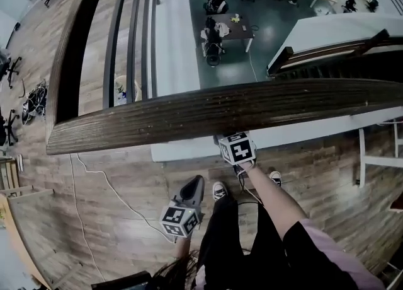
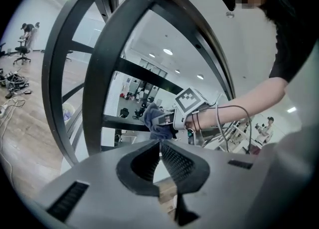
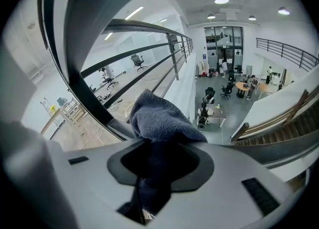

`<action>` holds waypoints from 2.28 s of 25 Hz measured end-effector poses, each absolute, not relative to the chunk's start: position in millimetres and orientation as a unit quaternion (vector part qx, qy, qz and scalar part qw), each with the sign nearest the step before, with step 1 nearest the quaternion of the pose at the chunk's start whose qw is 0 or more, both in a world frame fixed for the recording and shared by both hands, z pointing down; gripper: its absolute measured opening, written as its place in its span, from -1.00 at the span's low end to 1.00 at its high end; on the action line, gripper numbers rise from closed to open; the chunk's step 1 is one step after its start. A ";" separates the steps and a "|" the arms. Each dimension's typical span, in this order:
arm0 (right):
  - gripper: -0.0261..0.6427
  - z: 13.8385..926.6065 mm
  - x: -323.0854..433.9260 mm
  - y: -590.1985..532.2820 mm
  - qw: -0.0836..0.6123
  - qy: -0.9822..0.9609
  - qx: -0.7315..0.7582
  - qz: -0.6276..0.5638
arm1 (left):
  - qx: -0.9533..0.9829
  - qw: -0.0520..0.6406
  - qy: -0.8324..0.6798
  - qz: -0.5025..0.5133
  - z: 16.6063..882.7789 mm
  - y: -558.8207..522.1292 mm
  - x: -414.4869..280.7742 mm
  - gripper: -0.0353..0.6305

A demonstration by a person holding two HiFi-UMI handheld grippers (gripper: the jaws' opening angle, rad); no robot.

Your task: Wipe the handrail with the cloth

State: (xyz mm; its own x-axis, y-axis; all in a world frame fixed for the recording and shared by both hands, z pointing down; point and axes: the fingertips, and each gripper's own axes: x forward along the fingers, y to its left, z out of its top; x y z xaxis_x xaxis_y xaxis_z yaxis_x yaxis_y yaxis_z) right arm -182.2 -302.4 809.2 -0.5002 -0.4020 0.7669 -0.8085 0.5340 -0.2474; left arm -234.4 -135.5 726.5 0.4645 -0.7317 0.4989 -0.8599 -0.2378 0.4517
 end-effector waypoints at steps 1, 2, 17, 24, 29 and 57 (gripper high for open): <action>-0.60 808.1 -166.8 -306.3 0.331 -0.809 0.377 0.307 | 0.784 0.349 -0.505 0.095 724.5 -140.0 -222.0 -0.89; -0.60 807.9 -150.6 -310.4 0.331 -0.807 0.380 0.308 | 0.786 0.349 -0.502 0.098 723.0 -144.9 -209.0 -0.89; -0.60 801.6 102.2 -362.9 0.298 -0.794 0.421 0.322 | 0.807 0.348 -0.462 0.114 728.3 -213.0 9.0 -0.89; -0.60 824.0 258.9 -381.5 0.309 -0.769 0.461 0.317 | 0.817 0.341 -0.450 0.111 735.8 -243.0 120.4 -0.89; -0.60 814.5 353.2 -399.4 0.304 -0.758 0.487 0.309 | 0.820 0.344 -0.443 0.117 738.7 -246.2 186.6 -0.89; -0.60 811.1 603.8 -436.9 0.293 -0.681 0.595 0.311 | 0.800 0.357 -0.460 0.142 736.1 -210.1 244.4 -0.89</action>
State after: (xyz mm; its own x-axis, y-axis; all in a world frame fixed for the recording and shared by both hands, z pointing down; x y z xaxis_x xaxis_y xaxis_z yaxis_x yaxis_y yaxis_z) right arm 603.8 -436.9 811.1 -0.1196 -0.6281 0.7689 -0.9924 0.0985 -0.0740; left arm 244.4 -210.1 736.1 0.5359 -0.6359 0.5554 -0.8381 -0.3210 0.4411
